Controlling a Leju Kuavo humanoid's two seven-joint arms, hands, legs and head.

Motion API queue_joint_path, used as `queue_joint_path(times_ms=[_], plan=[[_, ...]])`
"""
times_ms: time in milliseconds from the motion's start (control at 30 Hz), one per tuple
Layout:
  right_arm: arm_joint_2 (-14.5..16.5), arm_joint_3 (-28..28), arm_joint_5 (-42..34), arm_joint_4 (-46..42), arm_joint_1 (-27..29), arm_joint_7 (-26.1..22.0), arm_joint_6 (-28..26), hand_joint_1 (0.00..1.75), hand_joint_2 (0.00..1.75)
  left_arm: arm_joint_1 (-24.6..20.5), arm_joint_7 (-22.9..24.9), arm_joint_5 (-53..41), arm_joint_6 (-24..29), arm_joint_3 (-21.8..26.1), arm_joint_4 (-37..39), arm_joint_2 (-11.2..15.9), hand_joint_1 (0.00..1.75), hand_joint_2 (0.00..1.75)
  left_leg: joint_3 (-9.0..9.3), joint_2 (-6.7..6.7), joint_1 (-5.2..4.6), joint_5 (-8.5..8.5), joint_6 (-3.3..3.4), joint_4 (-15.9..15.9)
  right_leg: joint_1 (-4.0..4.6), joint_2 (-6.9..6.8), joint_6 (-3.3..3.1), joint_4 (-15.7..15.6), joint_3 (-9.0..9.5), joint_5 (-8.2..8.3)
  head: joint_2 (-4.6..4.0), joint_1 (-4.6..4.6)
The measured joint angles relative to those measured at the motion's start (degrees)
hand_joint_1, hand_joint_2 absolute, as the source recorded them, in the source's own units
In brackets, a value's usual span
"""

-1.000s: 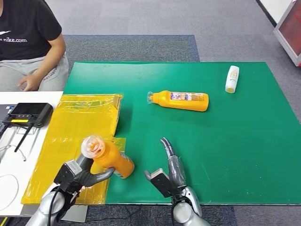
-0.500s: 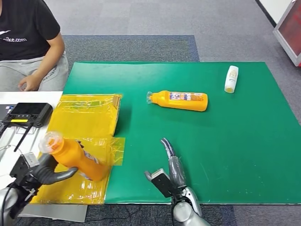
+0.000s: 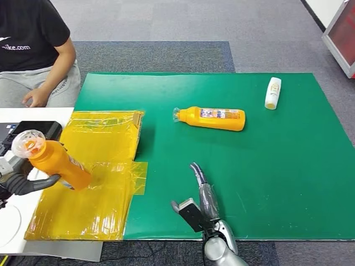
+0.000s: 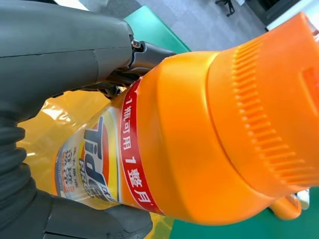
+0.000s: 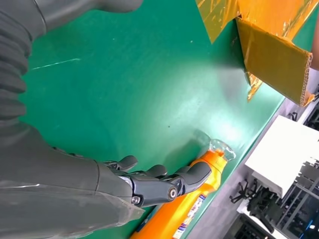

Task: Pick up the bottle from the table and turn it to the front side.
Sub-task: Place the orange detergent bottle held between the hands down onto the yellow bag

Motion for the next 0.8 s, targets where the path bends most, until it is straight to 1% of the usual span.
queue_joint_path(times_ms=[100,200,333,467,567,667,800], plan=[[0.0,0.0,0.0,0.1,-0.1,-0.2,0.0,0.0,1.75,-1.2,0.7,1.2,-1.0,-0.2,0.0,0.5,1.75,1.75,0.0,0.0,0.0,0.0,0.0,0.0,0.0,0.0,0.0,0.0,-0.01,0.0,0.0,0.01],[0.2,0.0,0.0,0.4,-0.5,-0.5,0.2,0.0,1.75,-2.8,1.9,2.6,-3.4,-1.2,0.3,0.8,1.75,1.75,0.0,0.0,0.0,0.0,0.0,0.0,0.0,0.0,-0.01,0.0,-0.01,0.0,0.0,0.01],[0.9,0.3,-0.1,1.5,-1.7,-0.8,0.7,0.0,1.75,-4.9,2.0,2.6,-5.1,-5.5,2.5,0.3,1.75,1.75,0.01,0.0,-0.01,0.0,0.0,0.0,-0.01,0.0,-0.02,0.0,0.0,0.02,0.0,0.0],[1.8,1.0,-0.4,3.0,-2.8,-0.9,0.8,0.0,1.75,-6.1,1.3,1.6,-4.2,-11.8,6.8,-1.1,1.75,1.75,0.01,0.01,-0.01,0.01,0.0,0.0,-0.01,0.01,-0.02,0.0,-0.01,0.03,0.0,0.01],[2.0,1.5,-0.7,3.8,-3.2,-0.9,1.2,0.0,1.75,-7.4,1.6,1.4,-4.1,-14.8,9.7,-2.4,1.75,1.75,0.0,-0.01,-0.01,0.01,0.0,0.0,-0.02,-0.04,-0.01,0.0,0.01,0.02,0.0,0.01],[2.5,2.5,-0.8,4.7,-4.0,-0.8,1.7,0.0,1.75,-10.6,1.9,0.1,-3.5,-18.0,14.4,-4.6,1.75,1.75,0.04,-0.08,-0.02,0.01,0.01,0.0,-0.05,-0.16,0.0,0.0,0.14,0.0,0.0,0.01],[3.2,4.1,-1.4,5.5,-4.8,-0.4,1.8,0.0,1.75,-15.9,-0.1,-4.9,0.6,-23.4,21.4,-8.0,1.75,1.75,0.26,-0.15,-0.04,0.01,0.03,0.0,-0.06,-0.2,0.02,0.0,0.41,-0.01,0.0,0.02]])
